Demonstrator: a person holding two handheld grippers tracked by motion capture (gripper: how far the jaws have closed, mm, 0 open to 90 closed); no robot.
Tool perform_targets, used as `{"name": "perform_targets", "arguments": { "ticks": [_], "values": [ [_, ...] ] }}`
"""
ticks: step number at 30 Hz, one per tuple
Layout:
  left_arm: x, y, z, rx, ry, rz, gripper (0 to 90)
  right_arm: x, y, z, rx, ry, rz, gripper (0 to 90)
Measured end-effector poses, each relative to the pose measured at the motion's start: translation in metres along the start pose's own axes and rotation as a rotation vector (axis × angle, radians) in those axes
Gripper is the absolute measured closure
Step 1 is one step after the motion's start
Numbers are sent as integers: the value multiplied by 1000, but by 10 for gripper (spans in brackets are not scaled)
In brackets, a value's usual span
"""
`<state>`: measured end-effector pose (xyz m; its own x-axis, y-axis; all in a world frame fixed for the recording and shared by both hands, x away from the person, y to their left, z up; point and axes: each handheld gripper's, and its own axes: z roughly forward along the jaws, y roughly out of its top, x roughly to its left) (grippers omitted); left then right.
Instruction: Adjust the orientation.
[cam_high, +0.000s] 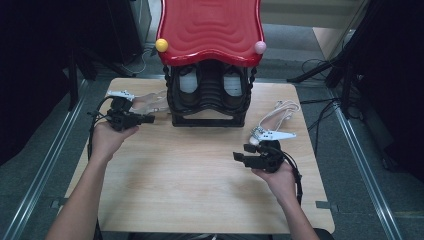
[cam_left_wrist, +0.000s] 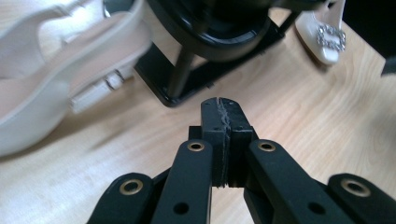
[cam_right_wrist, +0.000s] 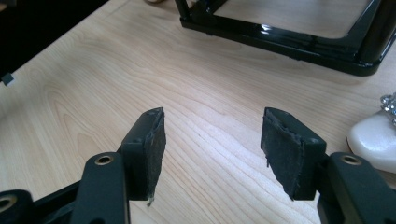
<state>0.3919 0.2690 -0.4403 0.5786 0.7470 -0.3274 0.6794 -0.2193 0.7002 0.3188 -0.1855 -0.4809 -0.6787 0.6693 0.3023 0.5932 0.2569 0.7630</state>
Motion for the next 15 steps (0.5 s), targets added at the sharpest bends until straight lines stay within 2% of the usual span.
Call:
{"name": "perform_targets", "arguments": {
  "ticks": [2, 5, 10, 15],
  "values": [
    [7, 6, 2, -9, 2, -7, 900, -2, -3, 2, 27, -32, 0, 412],
    [13, 14, 4, -7, 17, -13, 900, -4, -5, 3, 32, -29, 16, 414],
    [29, 30, 13, 25, 93, -16, 900, -5, -5, 2, 23, -34, 14, 414],
    [38, 41, 21, 36, 105, -29, 900, -5, -6, 0, 22, -35, 19, 415]
  ]
}}
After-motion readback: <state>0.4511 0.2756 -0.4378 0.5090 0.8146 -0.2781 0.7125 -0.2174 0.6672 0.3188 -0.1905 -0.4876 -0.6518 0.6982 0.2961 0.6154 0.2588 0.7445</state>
